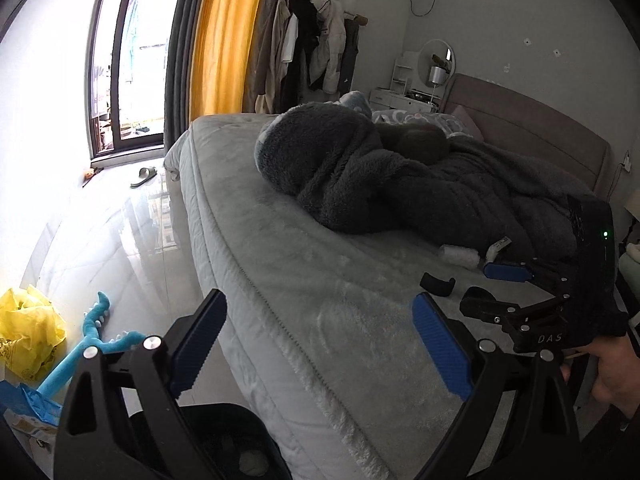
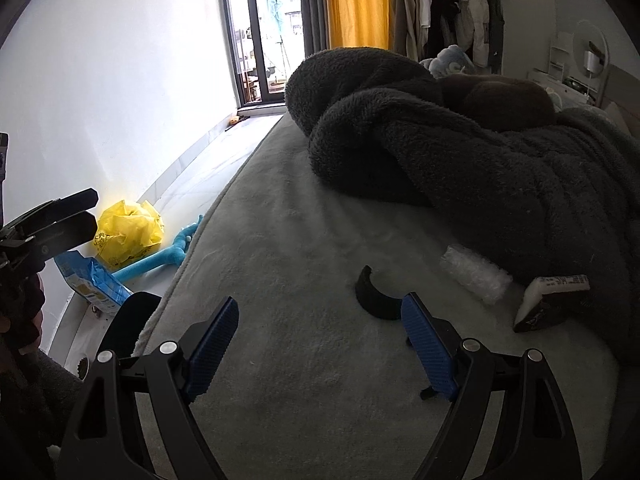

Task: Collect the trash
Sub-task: 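Move both tools back over the bed toward the black clip pieces, then close the right tool on a black curved clip piece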

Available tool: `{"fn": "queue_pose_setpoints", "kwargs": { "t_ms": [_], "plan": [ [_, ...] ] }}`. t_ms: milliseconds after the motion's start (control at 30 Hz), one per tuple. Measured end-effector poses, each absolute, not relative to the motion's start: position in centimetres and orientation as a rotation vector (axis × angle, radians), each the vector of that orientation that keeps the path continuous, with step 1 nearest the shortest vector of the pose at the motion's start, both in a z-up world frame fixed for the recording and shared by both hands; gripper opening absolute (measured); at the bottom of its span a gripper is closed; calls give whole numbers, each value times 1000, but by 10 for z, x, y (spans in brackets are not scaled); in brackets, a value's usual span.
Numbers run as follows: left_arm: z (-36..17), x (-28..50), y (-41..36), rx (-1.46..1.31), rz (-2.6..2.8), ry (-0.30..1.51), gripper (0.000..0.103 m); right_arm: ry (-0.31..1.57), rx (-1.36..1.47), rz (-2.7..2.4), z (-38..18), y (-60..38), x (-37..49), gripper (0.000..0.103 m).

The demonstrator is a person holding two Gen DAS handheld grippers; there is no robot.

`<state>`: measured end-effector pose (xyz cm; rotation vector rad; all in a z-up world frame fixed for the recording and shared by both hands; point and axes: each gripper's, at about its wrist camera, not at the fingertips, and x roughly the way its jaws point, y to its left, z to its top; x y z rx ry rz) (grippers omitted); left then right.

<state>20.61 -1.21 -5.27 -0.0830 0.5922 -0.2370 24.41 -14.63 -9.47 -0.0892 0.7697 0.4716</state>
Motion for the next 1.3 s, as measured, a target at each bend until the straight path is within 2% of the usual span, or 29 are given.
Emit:
{"fn": "queue_pose_setpoints", "kwargs": {
  "t_ms": [367,467,700,1100,1200,1300],
  "plan": [
    [-57,233,-44,-45,-266,632,96,773,-39,459,-108,-189,258,84],
    [-58,240,-52,-43,-284,651,96,782,-48,451,-115,-195,263,72],
    [-61,254,-75,-25,-313,663,95,796,-30,451,-127,-208,267,67],
    [-68,275,-120,28,-364,678,95,864,31,469,-141,-217,276,39],
    [-72,281,-127,30,-369,692,95,874,28,480,-144,-216,276,27],
    [-76,285,-132,23,-374,705,95,871,20,487,-144,-215,274,25]
  ]
}}
